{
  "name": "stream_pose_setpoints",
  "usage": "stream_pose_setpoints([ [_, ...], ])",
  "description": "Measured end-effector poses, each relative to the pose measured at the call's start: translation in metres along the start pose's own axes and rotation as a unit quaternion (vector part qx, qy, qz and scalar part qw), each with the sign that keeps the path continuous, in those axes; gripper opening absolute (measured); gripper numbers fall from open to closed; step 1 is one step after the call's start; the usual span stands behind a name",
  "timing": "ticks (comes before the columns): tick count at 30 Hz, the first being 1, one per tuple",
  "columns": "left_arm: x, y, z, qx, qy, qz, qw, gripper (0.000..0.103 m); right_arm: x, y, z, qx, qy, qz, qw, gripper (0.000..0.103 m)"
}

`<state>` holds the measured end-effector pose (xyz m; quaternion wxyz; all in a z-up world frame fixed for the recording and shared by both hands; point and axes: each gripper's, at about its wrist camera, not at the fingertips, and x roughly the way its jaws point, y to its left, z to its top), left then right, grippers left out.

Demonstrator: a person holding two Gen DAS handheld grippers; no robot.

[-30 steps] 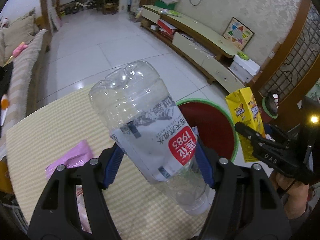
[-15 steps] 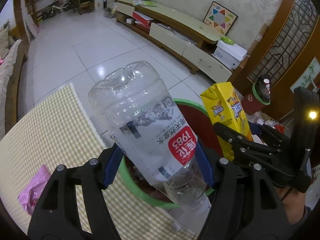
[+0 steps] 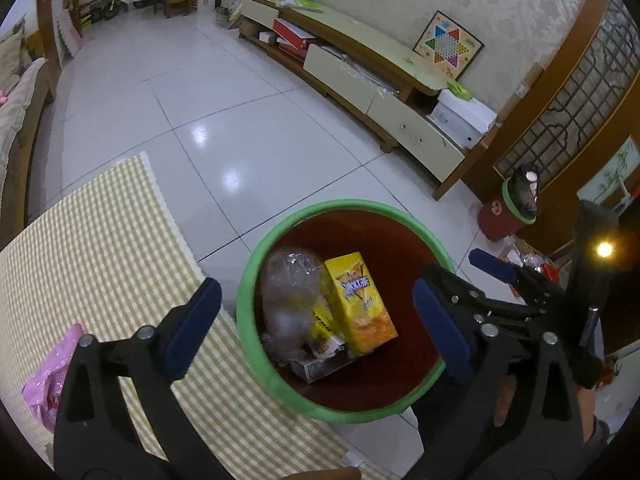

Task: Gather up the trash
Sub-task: 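Open both tools to drop the bottle and carton into the bin, then move both open tools back over the table toward the remaining trash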

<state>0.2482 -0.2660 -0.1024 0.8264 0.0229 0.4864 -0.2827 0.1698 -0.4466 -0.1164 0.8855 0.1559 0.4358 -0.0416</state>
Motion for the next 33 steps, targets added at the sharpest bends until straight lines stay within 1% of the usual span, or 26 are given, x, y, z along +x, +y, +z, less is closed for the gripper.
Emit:
stream_pose_setpoints([
  [7, -0.024, 0.009, -0.004, -0.01, -0.01, 0.004, 0.9999, 0.098, -0.014, 0.011, 0.0, -0.01, -0.009, -0.001, 1.0, 0.088],
  [14, -0.063, 0.022, -0.019, -0.026, -0.031, 0.013, 0.9991, 0.098, -0.037, 0.034, -0.006, -0.028, -0.017, 0.004, 0.999, 0.089],
  [17, -0.085, 0.029, -0.033, -0.036, -0.039, 0.018, 0.9984, 0.098, -0.046, 0.051, -0.011, -0.041, -0.018, 0.006, 0.999, 0.089],
  [21, -0.113, 0.043, -0.051, -0.044, -0.051, 0.036, 0.997, 0.098, -0.058, 0.075, -0.021, -0.06, -0.019, 0.013, 0.998, 0.089],
  [27, -0.158, 0.079, -0.08, -0.073, -0.064, 0.066, 0.993, 0.098, -0.071, 0.118, -0.037, -0.092, -0.016, 0.033, 0.995, 0.09],
  [33, -0.201, 0.116, -0.115, -0.108, -0.078, 0.093, 0.9867, 0.098, -0.076, 0.168, -0.055, -0.131, -0.009, 0.048, 0.99, 0.09],
])
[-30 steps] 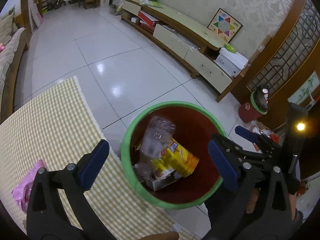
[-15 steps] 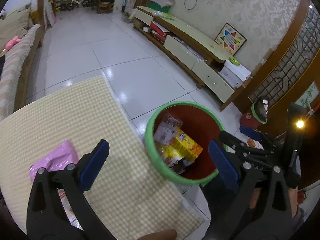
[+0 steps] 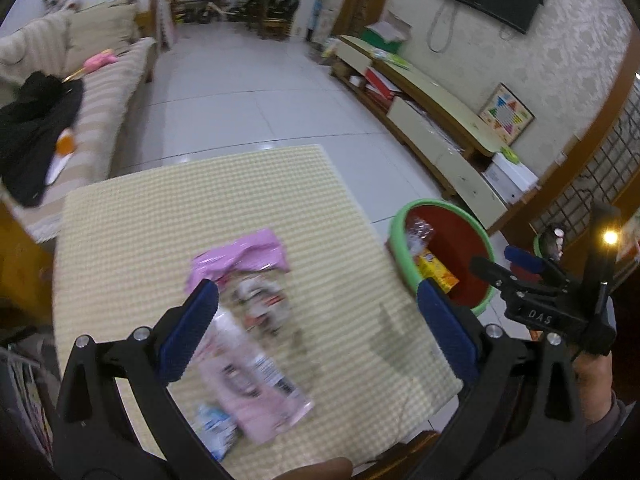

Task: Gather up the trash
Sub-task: 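Move both open tools back over the table toward the remaining trash, then grasp the pink-white milk carton with the left tool while the right tool grasps the crumpled paper wrapper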

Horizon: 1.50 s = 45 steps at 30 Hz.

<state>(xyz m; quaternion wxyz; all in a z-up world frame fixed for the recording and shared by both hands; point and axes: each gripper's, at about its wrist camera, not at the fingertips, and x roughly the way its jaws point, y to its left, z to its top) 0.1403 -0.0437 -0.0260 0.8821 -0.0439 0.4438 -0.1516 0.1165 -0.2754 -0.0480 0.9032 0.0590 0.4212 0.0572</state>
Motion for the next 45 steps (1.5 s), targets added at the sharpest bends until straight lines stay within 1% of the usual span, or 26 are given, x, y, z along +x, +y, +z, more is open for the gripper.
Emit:
stream_pose_setpoints([
  [7, -0.025, 0.04, -0.028, -0.033, 0.0, 0.021, 0.9992, 0.098, 0.004, 0.055, -0.004, -0.038, 0.008, 0.021, 0.999, 0.09],
  [15, -0.03, 0.081, -0.051, -0.078, 0.009, 0.033, 0.9964, 0.098, 0.022, 0.103, -0.011, -0.086, 0.03, 0.047, 0.995, 0.09],
  [21, -0.01, 0.089, -0.059, -0.075, 0.044, 0.03, 0.9958, 0.098, 0.048, 0.124, -0.016, -0.099, 0.049, 0.061, 0.992, 0.09],
  [24, 0.009, 0.095, -0.067, -0.093, 0.067, 0.016, 0.9932, 0.098, 0.06, 0.129, -0.019, -0.104, 0.06, 0.065, 0.991, 0.09],
  [26, 0.022, 0.101, -0.071, -0.113, 0.082, 0.008, 0.9902, 0.098, 0.071, 0.132, -0.019, -0.111, 0.068, 0.07, 0.989, 0.09],
  [29, 0.044, 0.113, -0.077, -0.152, 0.102, -0.003, 0.9831, 0.098, 0.089, 0.136, -0.019, -0.123, 0.081, 0.077, 0.986, 0.09],
  [34, 0.067, 0.126, -0.077, -0.206, 0.114, -0.018, 0.9718, 0.098, 0.121, 0.137, -0.018, -0.132, 0.103, 0.093, 0.981, 0.09],
  [39, 0.088, 0.134, -0.073, -0.239, 0.123, -0.02, 0.9631, 0.097, 0.153, 0.143, -0.02, -0.145, 0.129, 0.108, 0.975, 0.09],
  [41, 0.098, 0.135, -0.072, -0.25, 0.13, -0.016, 0.9593, 0.096, 0.162, 0.146, -0.023, -0.152, 0.137, 0.112, 0.972, 0.089],
  [43, 0.106, 0.135, -0.073, -0.258, 0.136, -0.012, 0.9564, 0.09, 0.172, 0.148, -0.026, -0.158, 0.143, 0.117, 0.97, 0.088],
  [44, 0.109, 0.135, -0.073, -0.26, 0.14, -0.011, 0.9553, 0.081, 0.175, 0.15, -0.026, -0.159, 0.145, 0.119, 0.969, 0.086],
  [45, 0.114, 0.135, -0.075, -0.266, 0.146, -0.012, 0.9528, 0.073, 0.178, 0.15, -0.027, -0.158, 0.147, 0.124, 0.968, 0.08],
])
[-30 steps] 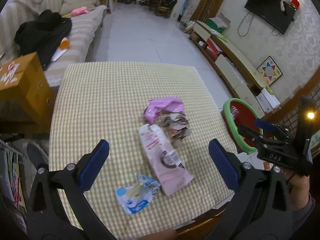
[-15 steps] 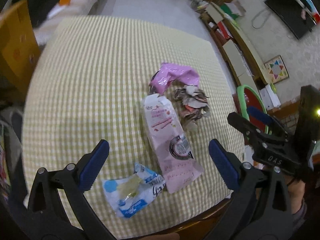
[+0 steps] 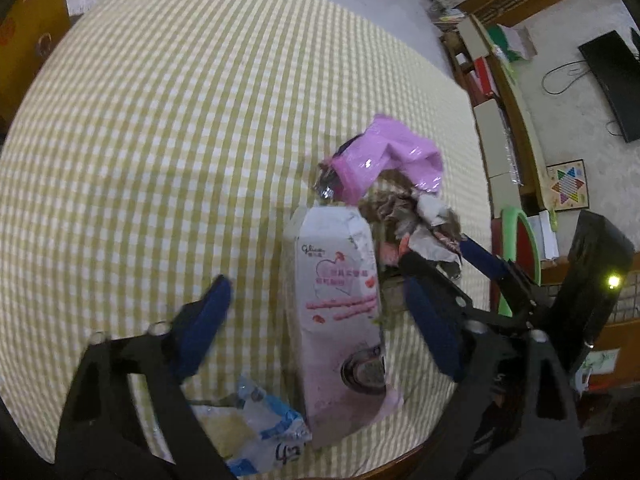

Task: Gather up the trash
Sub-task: 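Grasp the pink-white milk carton with the left tool while the right tool grasps the crumpled paper wrapper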

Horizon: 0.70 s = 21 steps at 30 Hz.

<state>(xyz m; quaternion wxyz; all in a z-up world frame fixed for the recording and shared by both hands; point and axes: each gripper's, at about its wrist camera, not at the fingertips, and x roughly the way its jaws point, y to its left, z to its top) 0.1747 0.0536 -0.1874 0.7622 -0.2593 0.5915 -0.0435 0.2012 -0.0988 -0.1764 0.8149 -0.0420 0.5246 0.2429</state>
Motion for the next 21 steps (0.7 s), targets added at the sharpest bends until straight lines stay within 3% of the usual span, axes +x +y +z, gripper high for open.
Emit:
stream_pose_setpoints([
  [6, 0.013, 0.0, 0.0, -0.011, 0.015, -0.009, 0.9998, 0.045, 0.002, 0.0, 0.002, -0.003, -0.01, 0.031, 0.999, 0.043],
  [12, 0.014, -0.01, 0.0, -0.01, 0.012, -0.011, 0.9998, 0.041, -0.004, -0.012, 0.002, 0.014, -0.013, 0.052, 0.998, 0.035],
  [21, -0.014, -0.015, -0.003, 0.005, -0.016, -0.02, 0.9997, 0.041, -0.039, -0.025, -0.005, 0.027, -0.034, 0.041, 0.998, 0.034],
])
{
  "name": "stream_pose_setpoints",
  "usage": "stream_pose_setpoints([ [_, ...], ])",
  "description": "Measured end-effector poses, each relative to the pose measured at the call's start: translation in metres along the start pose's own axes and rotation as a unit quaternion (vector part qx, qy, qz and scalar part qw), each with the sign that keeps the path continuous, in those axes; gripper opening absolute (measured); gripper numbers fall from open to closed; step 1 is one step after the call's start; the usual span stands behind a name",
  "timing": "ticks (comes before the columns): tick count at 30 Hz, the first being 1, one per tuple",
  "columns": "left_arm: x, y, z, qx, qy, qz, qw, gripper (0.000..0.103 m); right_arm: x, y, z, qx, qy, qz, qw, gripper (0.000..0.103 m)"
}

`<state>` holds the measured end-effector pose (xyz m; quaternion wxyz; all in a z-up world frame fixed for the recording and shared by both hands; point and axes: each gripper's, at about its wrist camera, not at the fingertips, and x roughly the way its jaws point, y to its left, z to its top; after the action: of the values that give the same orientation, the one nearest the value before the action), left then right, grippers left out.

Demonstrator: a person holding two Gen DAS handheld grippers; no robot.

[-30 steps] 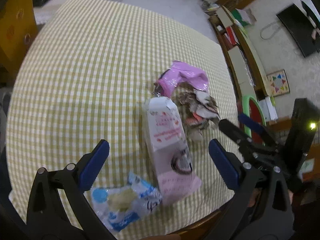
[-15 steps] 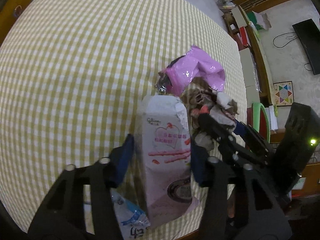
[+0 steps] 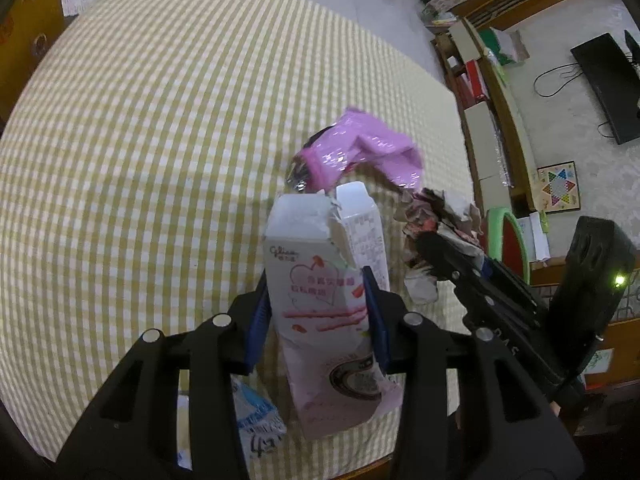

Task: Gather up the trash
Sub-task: 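Grasp the pink-white milk carton with the left tool while the right tool grasps the crumpled paper wrapper, then lift the milk carton and paper wrapper and carry them over the bin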

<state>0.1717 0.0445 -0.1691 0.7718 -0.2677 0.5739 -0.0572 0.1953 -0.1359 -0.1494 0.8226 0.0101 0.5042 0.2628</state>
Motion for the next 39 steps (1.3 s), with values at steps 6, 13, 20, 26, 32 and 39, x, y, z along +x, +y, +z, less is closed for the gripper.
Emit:
stream_pose_setpoints([
  [6, -0.026, -0.008, -0.006, 0.021, -0.025, 0.001, 0.9995, 0.041, -0.039, -0.001, -0.008, 0.004, -0.029, -0.006, 1.0, 0.034],
  [13, -0.06, -0.019, -0.016, 0.061, -0.055, 0.012, 0.9965, 0.041, -0.083, 0.003, -0.021, 0.002, -0.062, -0.021, 0.998, 0.034],
  [20, -0.088, -0.044, -0.025, 0.116, -0.082, 0.018, 0.9896, 0.041, -0.124, 0.001, -0.034, 0.021, -0.098, -0.045, 0.994, 0.034],
  [26, -0.1, -0.076, -0.033, 0.174, -0.098, 0.023, 0.9796, 0.04, -0.148, -0.007, -0.042, 0.04, -0.117, -0.063, 0.99, 0.034],
  [32, -0.102, -0.098, -0.039, 0.191, -0.1, 0.013, 0.9765, 0.041, -0.173, -0.023, -0.056, 0.056, -0.132, -0.074, 0.987, 0.034],
  [39, -0.095, -0.134, -0.04, 0.21, -0.106, -0.002, 0.9719, 0.041, -0.192, -0.046, -0.065, 0.076, -0.145, -0.09, 0.982, 0.034],
])
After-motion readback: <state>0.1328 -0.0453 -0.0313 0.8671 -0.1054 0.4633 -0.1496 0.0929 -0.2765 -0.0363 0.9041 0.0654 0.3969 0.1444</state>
